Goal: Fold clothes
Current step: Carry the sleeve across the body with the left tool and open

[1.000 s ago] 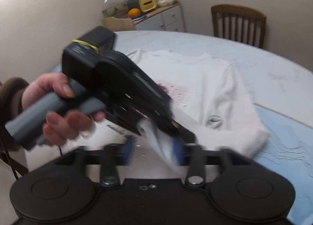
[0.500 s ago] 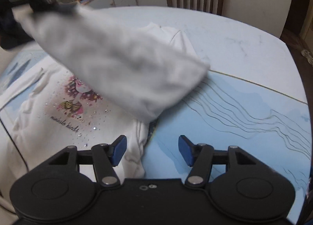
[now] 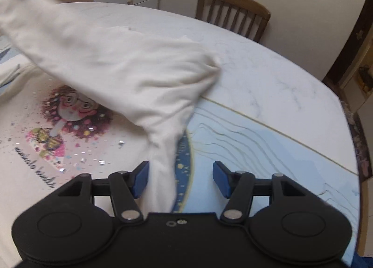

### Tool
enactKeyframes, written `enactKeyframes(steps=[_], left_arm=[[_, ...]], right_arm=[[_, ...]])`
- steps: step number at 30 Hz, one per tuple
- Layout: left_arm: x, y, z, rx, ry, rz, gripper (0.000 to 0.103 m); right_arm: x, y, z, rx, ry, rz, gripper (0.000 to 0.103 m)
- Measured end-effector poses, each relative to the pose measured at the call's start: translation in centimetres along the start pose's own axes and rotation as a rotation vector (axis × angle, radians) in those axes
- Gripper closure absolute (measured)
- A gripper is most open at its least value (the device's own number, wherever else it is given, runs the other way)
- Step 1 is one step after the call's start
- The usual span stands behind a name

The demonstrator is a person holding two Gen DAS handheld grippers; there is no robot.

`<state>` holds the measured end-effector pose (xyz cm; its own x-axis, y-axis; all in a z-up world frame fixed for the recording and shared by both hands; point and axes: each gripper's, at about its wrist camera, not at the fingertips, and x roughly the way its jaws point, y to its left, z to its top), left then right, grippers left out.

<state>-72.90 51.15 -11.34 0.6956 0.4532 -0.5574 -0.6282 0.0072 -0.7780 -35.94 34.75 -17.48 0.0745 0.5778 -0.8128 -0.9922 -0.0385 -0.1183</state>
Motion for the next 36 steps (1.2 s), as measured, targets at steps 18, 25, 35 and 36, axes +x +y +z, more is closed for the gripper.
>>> enactKeyframes(steps=[18,25,35,36], left_arm=[[0.5,5.5,-3.5,-0.059,0.138,0.08,0.095],[2.2,5.6,-8.7,0.01,0.255,0.163,0.095],[2.8,3.4,-12.0,0.255,0.31,0.301,0.089],[2.6,3.2,-12.2,0.27,0.314,0.309,0.087]], right_arm=[[0.7,-2.3,2.3,0.163,-0.075,-0.004,0.0],[1.2,-5.3,0.6,0.226,-0.043,-0.039,0.0],[-0.1,-5.6,0.0,0.196,-0.013,0.005,0.0],[-0.8,-5.5,0.1,0.186,-0.016,0.029,0.0]])
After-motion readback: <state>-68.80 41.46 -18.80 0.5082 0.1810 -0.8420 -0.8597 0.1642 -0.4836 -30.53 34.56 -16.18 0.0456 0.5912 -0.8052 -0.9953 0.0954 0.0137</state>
